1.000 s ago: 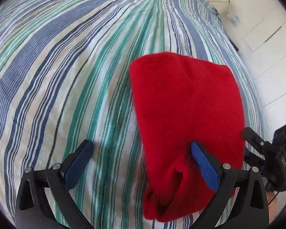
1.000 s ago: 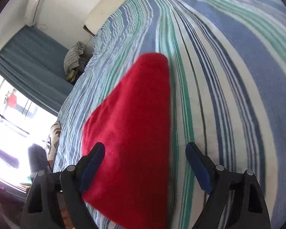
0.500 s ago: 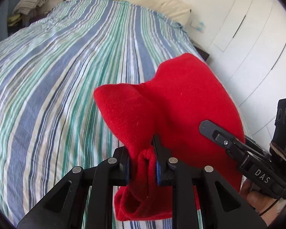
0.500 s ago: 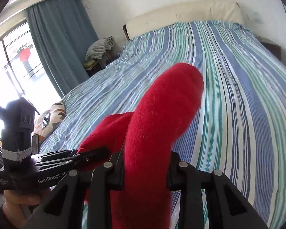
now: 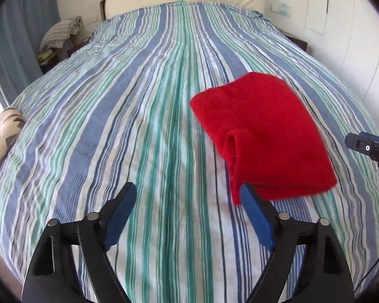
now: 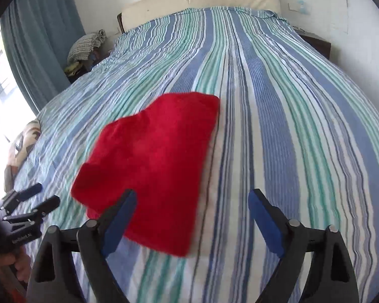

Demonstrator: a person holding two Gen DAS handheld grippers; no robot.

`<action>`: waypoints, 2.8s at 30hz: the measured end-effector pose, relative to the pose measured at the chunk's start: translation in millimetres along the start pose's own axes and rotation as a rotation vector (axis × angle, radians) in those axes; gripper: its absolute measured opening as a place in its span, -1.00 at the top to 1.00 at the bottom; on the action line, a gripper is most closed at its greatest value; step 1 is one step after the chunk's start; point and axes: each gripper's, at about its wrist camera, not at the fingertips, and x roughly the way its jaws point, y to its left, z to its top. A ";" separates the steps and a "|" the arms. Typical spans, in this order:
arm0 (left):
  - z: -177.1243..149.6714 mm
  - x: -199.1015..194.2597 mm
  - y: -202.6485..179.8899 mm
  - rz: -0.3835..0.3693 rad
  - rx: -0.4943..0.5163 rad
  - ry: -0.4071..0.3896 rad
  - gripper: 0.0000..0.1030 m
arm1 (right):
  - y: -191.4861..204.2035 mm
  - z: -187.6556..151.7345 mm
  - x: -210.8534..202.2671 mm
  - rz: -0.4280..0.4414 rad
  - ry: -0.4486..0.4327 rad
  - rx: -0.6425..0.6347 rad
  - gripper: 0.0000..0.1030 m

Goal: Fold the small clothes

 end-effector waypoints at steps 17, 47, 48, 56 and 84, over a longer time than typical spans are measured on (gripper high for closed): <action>-27.2 -166.7 -32.5 0.132 0.011 -0.073 -0.98 | 6.7 -80.6 -173.0 -0.059 -0.004 -0.119 -0.99; -103.5 -230.2 -56.4 0.104 0.035 0.126 -0.98 | 57.1 -160.1 -281.4 -0.108 0.036 -0.171 -0.99; -103.4 -230.6 -54.9 0.100 0.030 0.128 -0.98 | 58.3 -160.0 -281.3 -0.108 0.036 -0.174 -0.99; -106.0 -232.8 -47.6 0.099 0.014 0.133 -0.98 | 70.7 -160.6 -280.8 -0.103 0.037 -0.198 -0.99; -107.1 -224.1 -53.8 0.131 0.043 0.146 -0.98 | 68.8 -159.2 -270.2 -0.104 0.060 -0.182 -0.99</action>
